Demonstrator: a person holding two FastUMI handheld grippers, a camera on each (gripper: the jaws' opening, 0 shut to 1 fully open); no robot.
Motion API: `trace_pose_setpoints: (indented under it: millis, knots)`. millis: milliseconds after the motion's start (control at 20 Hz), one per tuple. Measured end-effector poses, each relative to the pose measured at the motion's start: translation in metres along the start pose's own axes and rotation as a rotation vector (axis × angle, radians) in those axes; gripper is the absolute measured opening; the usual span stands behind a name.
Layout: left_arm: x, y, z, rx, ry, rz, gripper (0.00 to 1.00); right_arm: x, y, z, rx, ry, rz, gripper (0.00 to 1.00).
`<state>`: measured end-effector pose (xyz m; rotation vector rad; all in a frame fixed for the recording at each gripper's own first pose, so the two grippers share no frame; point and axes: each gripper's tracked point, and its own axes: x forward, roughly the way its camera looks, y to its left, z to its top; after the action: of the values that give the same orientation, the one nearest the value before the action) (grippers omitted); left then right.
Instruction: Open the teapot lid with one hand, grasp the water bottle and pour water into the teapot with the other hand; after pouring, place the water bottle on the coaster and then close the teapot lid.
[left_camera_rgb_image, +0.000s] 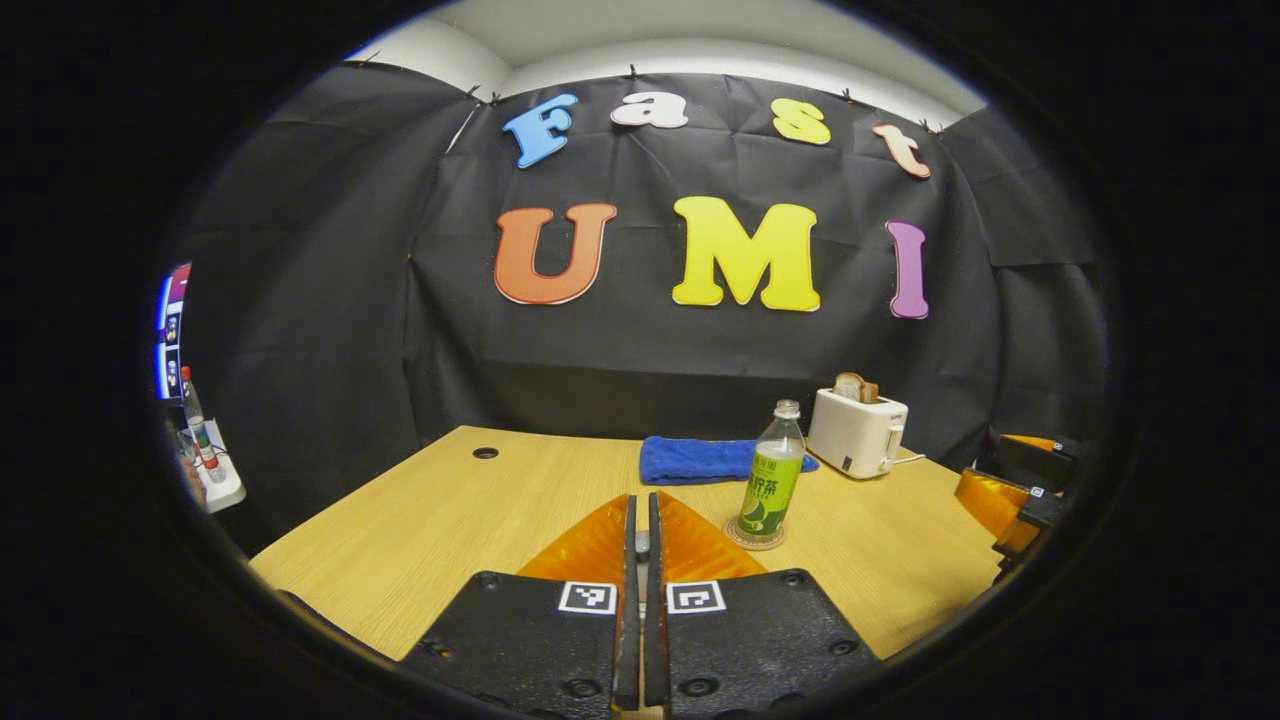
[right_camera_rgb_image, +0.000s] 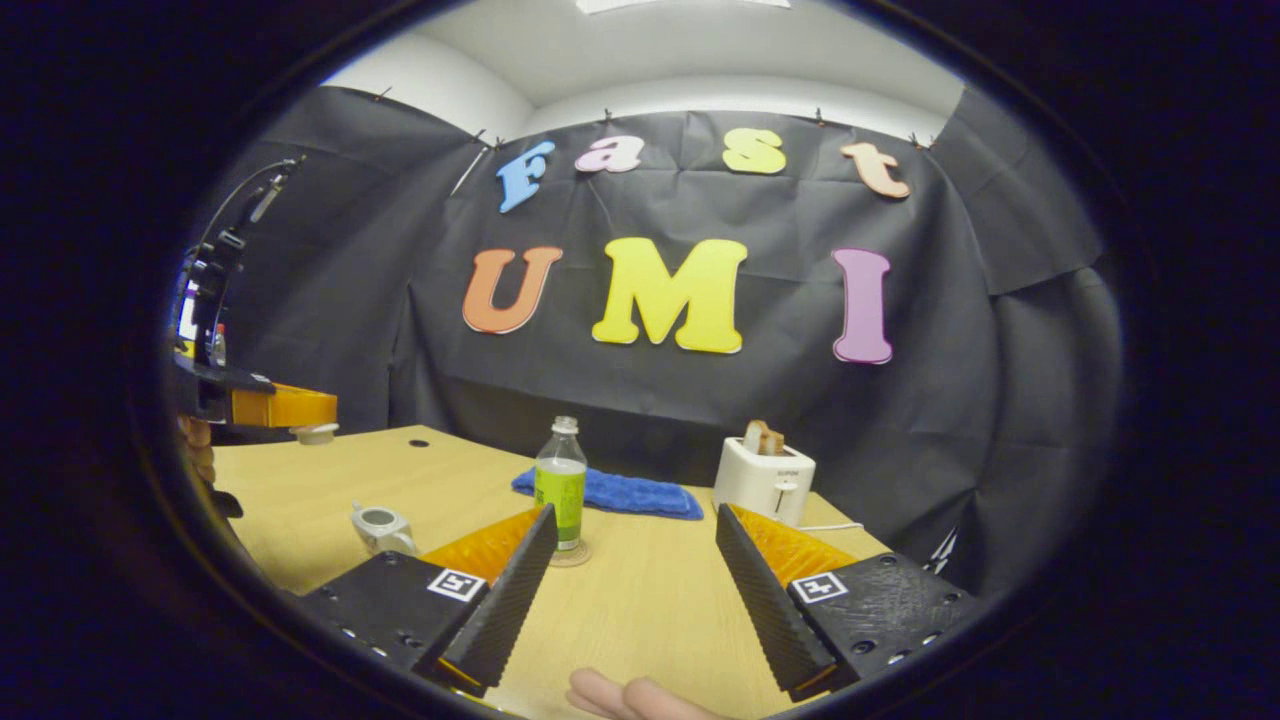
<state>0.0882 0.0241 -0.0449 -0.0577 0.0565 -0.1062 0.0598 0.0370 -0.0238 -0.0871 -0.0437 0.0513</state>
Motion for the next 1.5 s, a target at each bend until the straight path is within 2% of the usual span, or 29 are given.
trace_pose_setpoints:
  millis: [200, 650, 1200, 1350, 1500]
  knots:
    - [0.025, -0.006, -0.015, -0.013, -0.001, -0.018, 0.04, -0.001, -0.027, 0.007, 0.040, -0.022, -0.045, 0.95]
    - [0.063, 0.007, -0.092, -0.035, 0.075, -0.016, 0.04, 0.000, -0.058, 0.008, 0.112, -0.026, -0.074, 0.97]
    - [0.061, 0.003, -0.107, -0.015, 0.090, -0.001, 0.04, 0.005, -0.053, 0.002, 0.110, -0.010, -0.053, 0.95]
    - [0.061, 0.004, -0.109, 0.015, 0.084, 0.021, 0.05, 0.004, -0.048, 0.000, 0.105, -0.002, -0.041, 0.97]
    - [0.062, 0.005, -0.109, 0.015, 0.083, 0.057, 0.05, 0.004, -0.045, -0.001, 0.094, 0.005, -0.034, 0.95]
